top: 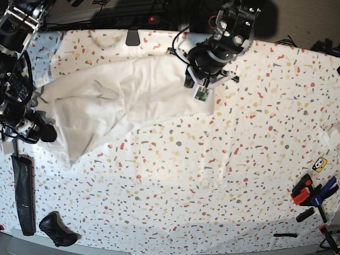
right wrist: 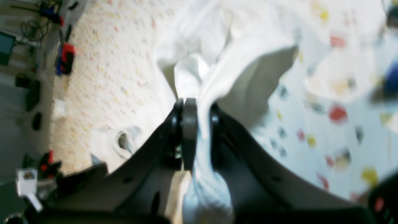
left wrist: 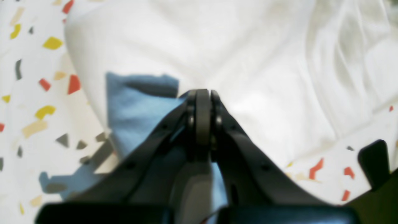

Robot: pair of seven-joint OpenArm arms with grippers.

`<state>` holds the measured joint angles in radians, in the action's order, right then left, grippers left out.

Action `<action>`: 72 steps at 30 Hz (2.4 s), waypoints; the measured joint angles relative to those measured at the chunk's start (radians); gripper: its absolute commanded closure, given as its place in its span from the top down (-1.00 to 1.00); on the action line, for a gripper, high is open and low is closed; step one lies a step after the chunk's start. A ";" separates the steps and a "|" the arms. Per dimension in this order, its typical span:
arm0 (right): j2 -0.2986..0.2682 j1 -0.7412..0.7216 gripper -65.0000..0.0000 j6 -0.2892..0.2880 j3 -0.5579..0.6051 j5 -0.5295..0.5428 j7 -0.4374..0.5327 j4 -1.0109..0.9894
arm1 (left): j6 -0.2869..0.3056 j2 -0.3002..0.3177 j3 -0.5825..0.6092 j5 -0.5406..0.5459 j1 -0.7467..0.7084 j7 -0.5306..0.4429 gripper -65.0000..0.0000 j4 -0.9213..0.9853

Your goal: Fold the T-shirt properly

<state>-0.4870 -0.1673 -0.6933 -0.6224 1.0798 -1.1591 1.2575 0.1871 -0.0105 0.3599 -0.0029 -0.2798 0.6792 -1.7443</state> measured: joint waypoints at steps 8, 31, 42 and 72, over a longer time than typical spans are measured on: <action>-0.007 -0.068 -1.00 0.000 0.123 0.045 0.006 0.005 | 0.048 -0.086 0.000 -0.003 -0.003 0.004 -1.00 0.003; -0.010 -0.253 -1.00 0.000 0.466 0.019 0.002 0.013 | -0.158 -0.097 0.000 -0.288 0.034 0.300 -1.00 -0.223; -0.009 -0.253 -1.00 0.000 0.466 0.022 0.002 0.014 | -0.126 -0.046 0.000 -0.174 -0.101 0.124 -1.00 -0.135; 0.227 -0.226 -1.00 0.000 0.813 0.021 0.006 0.014 | -0.109 -0.056 0.008 -0.048 0.045 0.015 -1.00 0.109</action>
<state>-0.2604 -0.3931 -0.6933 0.1902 1.1011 -1.1534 1.2716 0.0780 -0.0669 0.3683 -0.0505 -0.2348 0.6941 -1.6352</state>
